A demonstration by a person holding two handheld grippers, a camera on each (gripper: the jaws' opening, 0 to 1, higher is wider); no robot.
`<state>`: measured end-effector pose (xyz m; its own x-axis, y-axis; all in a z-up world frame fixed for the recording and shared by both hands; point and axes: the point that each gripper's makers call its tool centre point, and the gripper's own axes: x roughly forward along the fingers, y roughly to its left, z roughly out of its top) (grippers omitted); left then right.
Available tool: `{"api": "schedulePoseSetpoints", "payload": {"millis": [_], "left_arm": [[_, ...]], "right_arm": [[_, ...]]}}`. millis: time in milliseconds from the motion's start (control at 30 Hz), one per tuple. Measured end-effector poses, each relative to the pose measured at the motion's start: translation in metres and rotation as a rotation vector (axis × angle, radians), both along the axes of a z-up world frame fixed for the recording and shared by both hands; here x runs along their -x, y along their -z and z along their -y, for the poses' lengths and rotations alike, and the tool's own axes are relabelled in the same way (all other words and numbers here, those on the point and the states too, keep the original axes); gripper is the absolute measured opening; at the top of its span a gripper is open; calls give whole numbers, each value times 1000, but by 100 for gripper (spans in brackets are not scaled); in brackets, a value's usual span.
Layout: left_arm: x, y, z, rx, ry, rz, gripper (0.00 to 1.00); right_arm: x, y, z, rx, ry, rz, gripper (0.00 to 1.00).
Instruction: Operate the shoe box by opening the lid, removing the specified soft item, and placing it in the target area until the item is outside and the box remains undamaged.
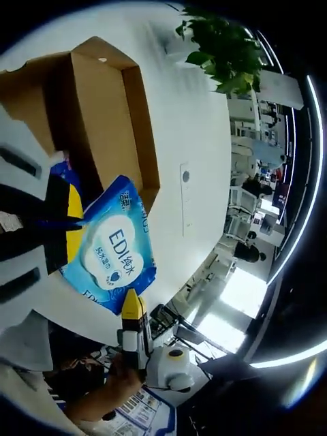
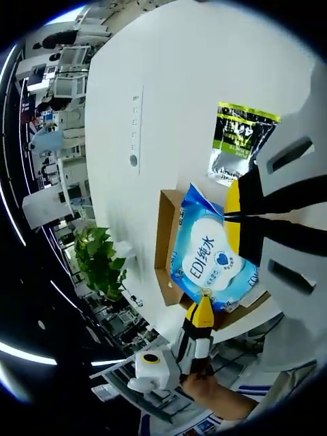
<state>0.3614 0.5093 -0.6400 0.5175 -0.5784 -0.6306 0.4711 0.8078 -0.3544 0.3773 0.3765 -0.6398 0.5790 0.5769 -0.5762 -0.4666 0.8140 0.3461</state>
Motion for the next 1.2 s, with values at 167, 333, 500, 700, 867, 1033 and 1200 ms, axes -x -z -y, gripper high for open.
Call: {"api": "schedulePoseSetpoints", "payload": {"millis": [167,333,500,700,867,1033,1200], "left_arm": [[-5,0,17,0,17,2,1],[-9,-1,31,5,32,6,1],[-15,-3,49,2,52,17,1],[-19,-2,68,10,68,24,1],[-22,0,82,11,86,27,1],[-25,3,94,2,111,31,1],[-28,11,104,-7,128,25,1]], "right_arm": [[-5,-2,18,6,30,6,0],[-8,-4,34,11,57,11,0],[-11,-4,51,23,84,13,0],[-13,-3,71,32,117,17,0],[-14,-2,82,47,132,20,0],[-17,2,94,62,147,18,0],[-20,9,103,72,157,12,0]]}}
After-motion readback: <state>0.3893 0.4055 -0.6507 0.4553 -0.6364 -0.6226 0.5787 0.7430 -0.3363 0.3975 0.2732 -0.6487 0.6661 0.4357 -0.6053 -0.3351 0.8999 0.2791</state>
